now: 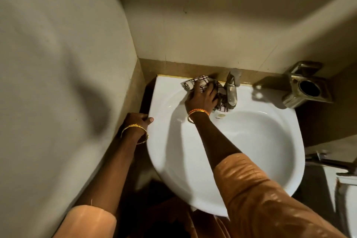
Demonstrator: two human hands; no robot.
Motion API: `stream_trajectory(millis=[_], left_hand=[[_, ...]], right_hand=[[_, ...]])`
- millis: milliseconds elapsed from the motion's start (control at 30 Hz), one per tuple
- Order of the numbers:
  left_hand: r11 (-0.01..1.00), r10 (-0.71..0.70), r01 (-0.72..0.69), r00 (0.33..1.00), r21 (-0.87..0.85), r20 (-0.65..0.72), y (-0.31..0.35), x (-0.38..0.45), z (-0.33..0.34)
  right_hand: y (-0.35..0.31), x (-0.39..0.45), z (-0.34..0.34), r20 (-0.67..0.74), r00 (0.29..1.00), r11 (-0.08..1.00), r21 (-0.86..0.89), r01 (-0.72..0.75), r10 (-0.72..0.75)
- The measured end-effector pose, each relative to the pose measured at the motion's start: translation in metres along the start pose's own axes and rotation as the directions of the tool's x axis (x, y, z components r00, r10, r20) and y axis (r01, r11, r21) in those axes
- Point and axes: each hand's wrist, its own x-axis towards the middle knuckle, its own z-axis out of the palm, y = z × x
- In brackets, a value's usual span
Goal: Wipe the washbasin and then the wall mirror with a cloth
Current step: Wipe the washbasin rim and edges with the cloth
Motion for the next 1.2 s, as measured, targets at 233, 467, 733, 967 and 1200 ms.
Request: stream_trajectory(millis=[233, 467, 733, 967, 1200], left_hand=[[0.999, -0.004, 0.005, 0.999, 0.043, -0.035, 0.015, -0.009, -0.002], [0.977, -0.052, 0.056, 0.998, -0.208, 0.024, 0.006, -0.01, -0.004], [1.0, 0.0, 0.0, 0.993, 0.005, -0.116, 0.006, -0.016, 0.004], [0.974, -0.036, 0.018, 0.996, -0.227, -0.076, 0.002, -0.017, 0.003], [0.981, -0.042, 0.024, 0.995, -0.192, -0.095, 0.004, -0.022, 0.005]], right_hand=[[-0.022, -0.011, -0.006, 0.164, 0.967, 0.979, -0.009, 0.201, -0.197], [-0.015, 0.024, -0.015, 0.267, 0.947, 0.983, 0.099, 0.156, -0.177], [-0.032, -0.059, 0.009, 0.32, 0.902, 0.869, 0.483, 0.107, -0.289], [-0.001, -0.112, -0.02, 0.794, 0.568, 0.721, 0.523, -0.454, -0.217], [0.049, -0.151, -0.005, 0.722, 0.679, 0.835, 0.451, -0.314, -0.134]])
